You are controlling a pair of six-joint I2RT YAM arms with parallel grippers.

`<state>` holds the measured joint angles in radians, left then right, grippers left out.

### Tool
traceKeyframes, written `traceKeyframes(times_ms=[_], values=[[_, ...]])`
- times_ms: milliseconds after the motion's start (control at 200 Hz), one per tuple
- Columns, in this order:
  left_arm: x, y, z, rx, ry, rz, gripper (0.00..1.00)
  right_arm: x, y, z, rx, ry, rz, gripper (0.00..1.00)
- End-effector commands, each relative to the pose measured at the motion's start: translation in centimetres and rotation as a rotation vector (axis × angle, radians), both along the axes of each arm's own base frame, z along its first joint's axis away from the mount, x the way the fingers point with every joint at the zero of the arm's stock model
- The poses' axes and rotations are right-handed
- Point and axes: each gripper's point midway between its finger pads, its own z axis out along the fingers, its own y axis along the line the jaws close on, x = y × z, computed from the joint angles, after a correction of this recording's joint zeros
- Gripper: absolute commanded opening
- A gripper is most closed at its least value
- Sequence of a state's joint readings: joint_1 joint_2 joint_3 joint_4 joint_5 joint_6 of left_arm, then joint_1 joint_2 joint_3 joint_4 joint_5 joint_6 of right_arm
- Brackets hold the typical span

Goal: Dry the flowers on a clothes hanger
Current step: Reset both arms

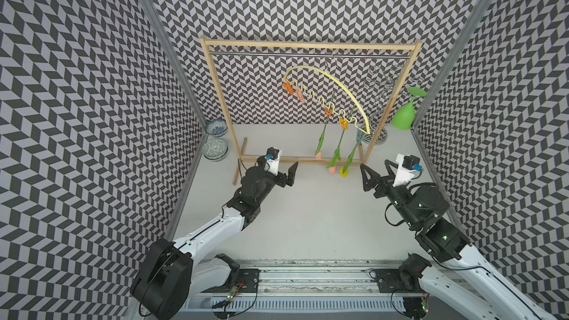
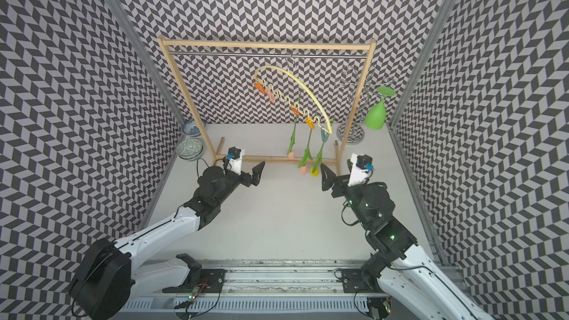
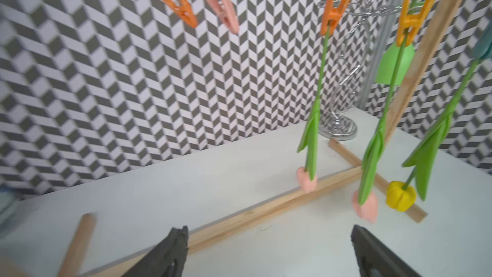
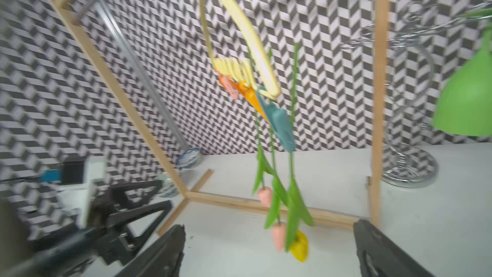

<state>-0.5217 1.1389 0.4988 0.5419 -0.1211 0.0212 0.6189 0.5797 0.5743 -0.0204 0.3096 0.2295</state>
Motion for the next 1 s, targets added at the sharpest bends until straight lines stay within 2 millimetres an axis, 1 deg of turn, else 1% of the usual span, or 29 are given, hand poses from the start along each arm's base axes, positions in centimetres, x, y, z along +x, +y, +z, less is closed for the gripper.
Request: traceKeyframes(times_ms=[0, 65, 140, 230, 320, 356, 371, 381, 396, 441, 481, 561, 706, 811, 861, 901, 961, 996], values=[[-0.4, 6.5, -0.1, 0.054, -0.146, 0.325, 1.00, 0.4, -3.5, 0.2, 0.026, -0.107, -0.197, 0.99], [-1.1, 8.8, -1.3, 0.082, -0.167, 0.410, 1.00, 0.5, -4.5, -0.8, 0.027, -0.105, -0.257, 0.99], [-1.3, 10.0, -2.8, 0.120, -0.157, 0.424, 1.00, 0.9, -5.6, -2.0, 0.020, -0.100, -0.333, 0.99], [-1.2, 11.4, -4.5, 0.134, -0.120, 0.426, 1.00, 1.5, -5.9, -3.7, -0.014, -0.083, -0.367, 0.99], [-1.4, 14.2, -6.3, 0.063, -0.090, 0.489, 1.00, 2.0, -6.1, -6.3, -0.115, -0.067, -0.391, 0.99], [-1.3, 15.4, -5.9, 0.030, -0.110, 0.523, 1.00, 2.1, -6.4, -7.1, -0.154, -0.079, -0.414, 0.99], [-1.1, 15.7, -5.9, 0.023, -0.103, 0.537, 1.00, 2.1, -6.6, -6.9, -0.152, -0.092, -0.426, 0.99], [-1.0, 15.9, -6.0, 0.024, -0.091, 0.545, 1.00, 2.0, -6.8, -8.0, -0.170, -0.080, -0.432, 0.99], [-0.8, 15.9, -6.3, 0.026, -0.071, 0.540, 1.00, 1.9, -7.0, -8.6, -0.182, -0.079, -0.444, 0.99], [-0.6, 15.7, -6.6, 0.026, -0.058, 0.498, 1.00, 1.8, -7.4, -9.3, -0.187, -0.091, -0.459, 0.99], [-0.6, 15.9, -6.1, 0.006, -0.084, 0.491, 1.00, 1.8, -7.5, -9.9, -0.193, -0.104, -0.452, 0.99], [-0.2, 16.1, -5.9, -0.008, -0.100, 0.480, 1.00, 2.1, -8.1, -10.9, -0.225, -0.122, -0.466, 0.99], [0.5, 16.3, -5.5, -0.020, -0.131, 0.481, 1.00, 4.2, -10.1, -12.8, -0.247, -0.056, -0.530, 0.99], [1.2, 16.2, -5.7, -0.003, -0.116, 0.478, 1.00, 5.5, -11.8, -14.0, -0.188, -0.038, -0.560, 0.99], [1.2, 15.9, -5.6, 0.004, -0.121, 0.463, 1.00, 6.0, -12.6, -13.5, -0.153, -0.068, -0.588, 0.99], [1.1, 15.9, -5.6, 0.003, -0.124, 0.460, 1.00, 6.5, -12.8, -13.4, -0.155, -0.080, -0.595, 0.99], [1.0, 15.8, -5.7, 0.011, -0.133, 0.456, 1.00, 8.0, -12.8, -13.0, -0.222, -0.094, -0.591, 0.99], [0.8, 16.1, -5.9, 0.015, -0.151, 0.465, 1.00, 8.7, -12.8, -13.6, -0.240, -0.075, -0.596, 0.99]])
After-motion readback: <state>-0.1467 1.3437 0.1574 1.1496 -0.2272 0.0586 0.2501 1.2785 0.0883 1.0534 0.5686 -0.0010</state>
